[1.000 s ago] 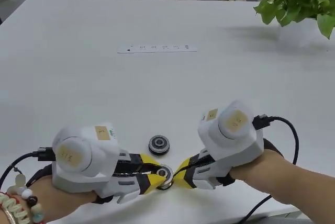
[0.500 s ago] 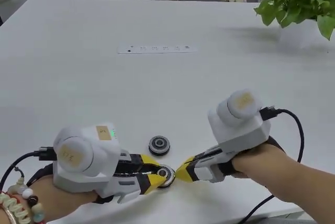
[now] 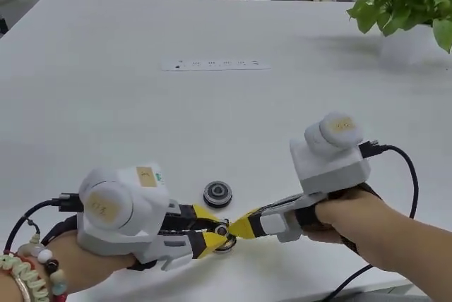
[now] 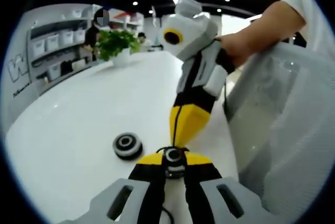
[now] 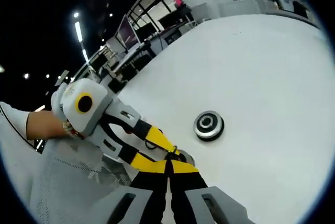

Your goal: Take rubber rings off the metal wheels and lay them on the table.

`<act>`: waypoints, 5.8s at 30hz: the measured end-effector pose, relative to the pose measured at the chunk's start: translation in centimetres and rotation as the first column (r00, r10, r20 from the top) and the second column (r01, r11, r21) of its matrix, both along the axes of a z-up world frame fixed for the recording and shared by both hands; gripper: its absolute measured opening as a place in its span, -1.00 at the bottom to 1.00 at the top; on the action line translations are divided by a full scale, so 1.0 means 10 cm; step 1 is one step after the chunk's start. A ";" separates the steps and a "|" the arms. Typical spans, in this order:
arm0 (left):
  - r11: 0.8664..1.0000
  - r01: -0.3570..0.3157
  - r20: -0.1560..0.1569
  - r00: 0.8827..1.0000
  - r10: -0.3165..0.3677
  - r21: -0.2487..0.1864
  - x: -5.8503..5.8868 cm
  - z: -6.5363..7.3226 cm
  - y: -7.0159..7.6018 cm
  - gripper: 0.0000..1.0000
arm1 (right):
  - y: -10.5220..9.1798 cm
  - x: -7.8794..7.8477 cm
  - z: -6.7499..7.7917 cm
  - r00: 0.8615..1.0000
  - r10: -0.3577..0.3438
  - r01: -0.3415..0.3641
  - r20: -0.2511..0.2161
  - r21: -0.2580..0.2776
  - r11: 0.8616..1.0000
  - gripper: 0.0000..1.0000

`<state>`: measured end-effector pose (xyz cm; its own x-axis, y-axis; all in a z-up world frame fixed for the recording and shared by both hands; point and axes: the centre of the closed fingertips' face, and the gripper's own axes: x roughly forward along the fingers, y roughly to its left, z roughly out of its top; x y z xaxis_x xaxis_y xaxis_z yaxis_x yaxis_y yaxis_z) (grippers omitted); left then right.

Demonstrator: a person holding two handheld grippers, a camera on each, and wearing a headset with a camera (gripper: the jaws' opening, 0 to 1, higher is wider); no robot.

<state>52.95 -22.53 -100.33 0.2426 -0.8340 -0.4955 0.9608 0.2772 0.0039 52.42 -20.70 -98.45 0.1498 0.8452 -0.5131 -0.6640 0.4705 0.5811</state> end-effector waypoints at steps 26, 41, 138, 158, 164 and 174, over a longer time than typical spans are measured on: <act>0.999 0.001 -0.006 1.000 -0.001 0.037 -0.01 0.01 -0.02 -0.72 | -0.23 0.09 -0.22 0.999 -0.044 0.049 0.031 -0.174 0.983 -1.00; 0.996 -0.033 -0.019 0.999 0.031 -0.077 0.07 0.52 -0.02 -0.33 | -0.29 0.19 -0.10 0.994 -0.091 0.098 0.055 -0.149 0.984 -1.00; 0.930 -0.364 -0.075 0.930 0.359 -0.056 -0.61 0.67 1.38 0.78 | 0.22 0.09 -0.18 0.997 0.037 -0.025 0.065 -0.185 0.982 -1.00; 0.921 -0.387 -0.085 0.920 0.383 -0.038 -0.59 0.63 1.41 0.76 | 0.27 0.15 -0.25 0.995 0.042 -0.025 0.087 -0.186 0.982 -1.00; 0.927 -0.374 -0.082 0.925 0.371 -0.024 -0.61 0.62 1.40 0.75 | 0.30 0.14 -0.26 0.993 0.052 -0.032 0.106 -0.187 0.982 -1.00; 0.928 -0.372 -0.083 0.925 0.370 -0.002 -0.62 0.59 1.41 0.71 | 0.31 0.16 -0.27 0.983 0.090 -0.053 0.160 -0.219 0.974 -0.98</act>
<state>46.72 -8.45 -94.43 0.4966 -0.7005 -0.5125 0.7862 0.6133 -0.0763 53.97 -17.56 -101.18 0.1926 0.7307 -0.6550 -0.7800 0.5190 0.3496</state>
